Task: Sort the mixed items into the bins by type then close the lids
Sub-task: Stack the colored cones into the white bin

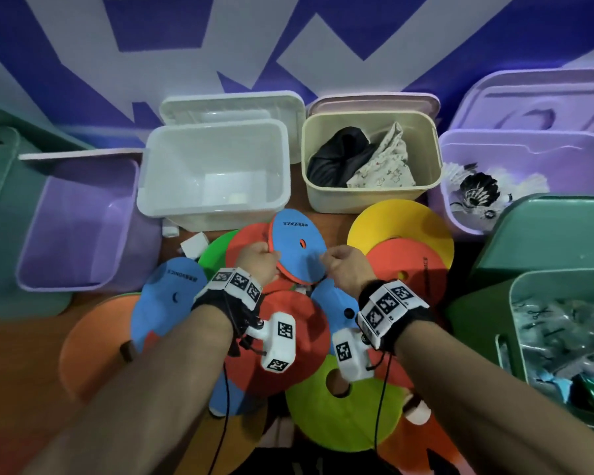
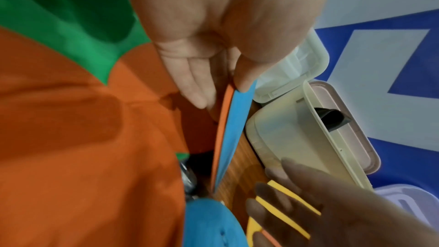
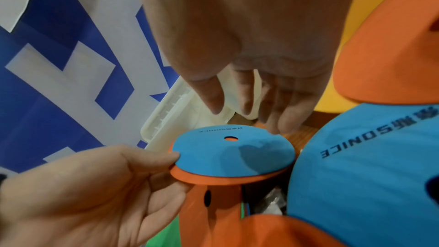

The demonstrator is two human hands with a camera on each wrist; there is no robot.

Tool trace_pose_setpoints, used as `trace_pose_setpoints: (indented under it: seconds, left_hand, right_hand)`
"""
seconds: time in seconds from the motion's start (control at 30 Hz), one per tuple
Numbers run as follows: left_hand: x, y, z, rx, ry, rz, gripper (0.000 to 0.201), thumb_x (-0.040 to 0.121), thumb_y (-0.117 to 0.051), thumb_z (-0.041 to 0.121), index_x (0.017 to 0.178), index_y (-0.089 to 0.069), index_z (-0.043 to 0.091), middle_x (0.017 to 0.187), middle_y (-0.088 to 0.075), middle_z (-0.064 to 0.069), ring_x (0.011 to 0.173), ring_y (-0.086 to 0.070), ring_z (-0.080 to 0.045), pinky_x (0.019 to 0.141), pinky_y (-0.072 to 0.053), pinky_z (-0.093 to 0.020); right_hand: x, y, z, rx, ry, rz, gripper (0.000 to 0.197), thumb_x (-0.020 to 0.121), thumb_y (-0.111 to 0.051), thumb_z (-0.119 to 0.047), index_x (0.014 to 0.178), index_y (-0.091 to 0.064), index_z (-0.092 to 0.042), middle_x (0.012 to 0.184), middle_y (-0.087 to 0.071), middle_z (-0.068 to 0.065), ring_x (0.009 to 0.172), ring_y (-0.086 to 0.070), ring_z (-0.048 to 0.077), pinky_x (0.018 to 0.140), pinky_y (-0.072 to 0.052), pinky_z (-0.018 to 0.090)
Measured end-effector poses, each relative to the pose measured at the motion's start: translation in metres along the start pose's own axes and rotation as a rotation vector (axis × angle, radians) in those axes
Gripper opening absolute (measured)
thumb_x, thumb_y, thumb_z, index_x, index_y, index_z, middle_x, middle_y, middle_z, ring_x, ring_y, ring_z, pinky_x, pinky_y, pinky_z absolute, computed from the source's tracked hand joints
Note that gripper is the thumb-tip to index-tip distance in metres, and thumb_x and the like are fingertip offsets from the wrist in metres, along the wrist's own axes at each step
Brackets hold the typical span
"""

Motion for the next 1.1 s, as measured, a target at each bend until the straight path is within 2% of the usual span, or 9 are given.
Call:
trace_pose_setpoints:
  seconds: [0.1, 0.2, 0.3, 0.47, 0.53, 0.63, 0.8, 0.97, 1.1]
  left_hand:
    - [-0.005, 0.023, -0.003, 0.042, -0.077, 0.030, 0.038, 0.093, -0.053, 0.003, 0.060, -0.039, 0.015, 0.028, -0.035, 0.008, 0.026, -0.035, -0.004, 0.050, -0.034, -0.027]
    - [-0.008, 0.048, -0.006, 0.053, -0.102, 0.089, 0.027, 0.093, -0.053, 0.004, 0.068, -0.051, 0.014, 0.042, -0.049, 0.008, 0.050, -0.049, -0.016, 0.048, -0.042, -0.025]
    - [-0.003, 0.063, -0.017, 0.079, -0.091, 0.123, 0.020, 0.091, -0.058, 0.009, 0.108, -0.065, 0.003, 0.095, -0.068, -0.014, 0.091, -0.063, -0.028, 0.087, -0.053, -0.042]
    - [0.006, 0.059, -0.035, 0.140, -0.025, 0.105, 0.022, 0.082, -0.057, 0.020, 0.066, -0.044, 0.025, 0.086, -0.045, -0.002, 0.089, -0.038, -0.017, 0.073, -0.034, -0.025]
    - [0.006, 0.054, -0.035, 0.146, -0.039, 0.094, 0.012, 0.091, -0.053, 0.011, 0.099, -0.062, 0.010, 0.095, -0.052, -0.004, 0.094, -0.046, -0.021, 0.075, -0.033, -0.023]
    - [0.008, 0.048, -0.036, 0.045, -0.029, 0.070, 0.044, 0.092, -0.051, 0.004, 0.136, -0.045, 0.003, 0.118, -0.057, -0.010, 0.109, -0.056, -0.025, 0.084, -0.039, -0.025]
    - [0.013, 0.047, -0.035, -0.067, 0.013, 0.043, 0.046, 0.082, -0.065, 0.010, 0.125, -0.052, 0.004, 0.113, -0.061, -0.017, 0.108, -0.059, -0.032, 0.093, -0.048, -0.038]
    - [0.021, 0.051, -0.042, -0.107, 0.011, -0.044, 0.024, 0.082, -0.064, 0.010, 0.104, -0.057, 0.014, 0.107, -0.063, -0.006, 0.104, -0.060, -0.029, 0.094, -0.048, -0.041]
    - [0.028, 0.051, -0.052, -0.120, -0.020, -0.115, 0.031, 0.080, -0.064, 0.016, 0.110, -0.064, 0.012, 0.112, -0.069, -0.008, 0.106, -0.063, -0.030, 0.098, -0.048, -0.050]
  right_hand:
    - [0.002, -0.011, -0.007, -0.063, 0.003, 0.027, 0.046, 0.089, -0.060, -0.025, 0.128, -0.052, -0.004, 0.127, -0.056, 0.012, 0.114, -0.056, 0.028, 0.097, -0.045, 0.034]
    - [0.004, -0.024, -0.014, -0.144, -0.014, 0.008, 0.054, 0.087, -0.060, -0.032, 0.133, -0.043, -0.010, 0.134, -0.048, 0.017, 0.118, -0.052, 0.034, 0.099, -0.045, 0.043]
    - [0.008, -0.036, -0.019, -0.146, -0.031, -0.043, 0.051, 0.089, -0.058, -0.029, 0.131, -0.038, -0.008, 0.131, -0.050, 0.016, 0.116, -0.053, 0.033, 0.095, -0.046, 0.041]
    - [0.014, -0.047, -0.018, -0.076, -0.026, -0.080, 0.045, 0.091, -0.059, -0.019, 0.131, -0.041, -0.008, 0.124, -0.059, 0.011, 0.113, -0.056, 0.029, 0.093, -0.045, 0.037]
    - [0.014, -0.048, -0.018, -0.081, -0.008, -0.040, 0.043, 0.091, -0.059, -0.016, 0.129, -0.044, -0.005, 0.122, -0.060, 0.012, 0.113, -0.057, 0.029, 0.093, -0.045, 0.036]
    - [0.015, -0.051, -0.020, -0.096, -0.018, 0.014, 0.043, 0.091, -0.059, -0.016, 0.130, -0.045, -0.004, 0.118, -0.058, 0.009, 0.110, -0.056, 0.026, 0.095, -0.046, 0.037]
    - [0.012, -0.063, -0.027, -0.038, -0.005, 0.033, 0.047, 0.090, -0.059, -0.015, 0.133, -0.043, -0.007, 0.124, -0.058, 0.011, 0.107, -0.059, 0.028, 0.089, -0.051, 0.038]
    - [0.006, -0.070, -0.037, 0.014, 0.032, 0.111, 0.044, 0.092, -0.052, -0.013, 0.135, -0.042, -0.011, 0.121, -0.057, 0.003, 0.106, -0.058, 0.022, 0.091, -0.050, 0.035]
    - [-0.001, -0.075, -0.047, -0.008, 0.064, 0.121, 0.025, 0.093, -0.048, -0.010, 0.114, -0.062, -0.010, 0.109, -0.067, 0.010, 0.100, -0.064, 0.027, 0.090, -0.053, 0.042]
Point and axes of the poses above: each hand's wrist, its own x-axis towards the middle knuckle, its own y-axis out of the back of the hand, z = x × y, the point moved 4 cm from there along x, towards the middle knuckle
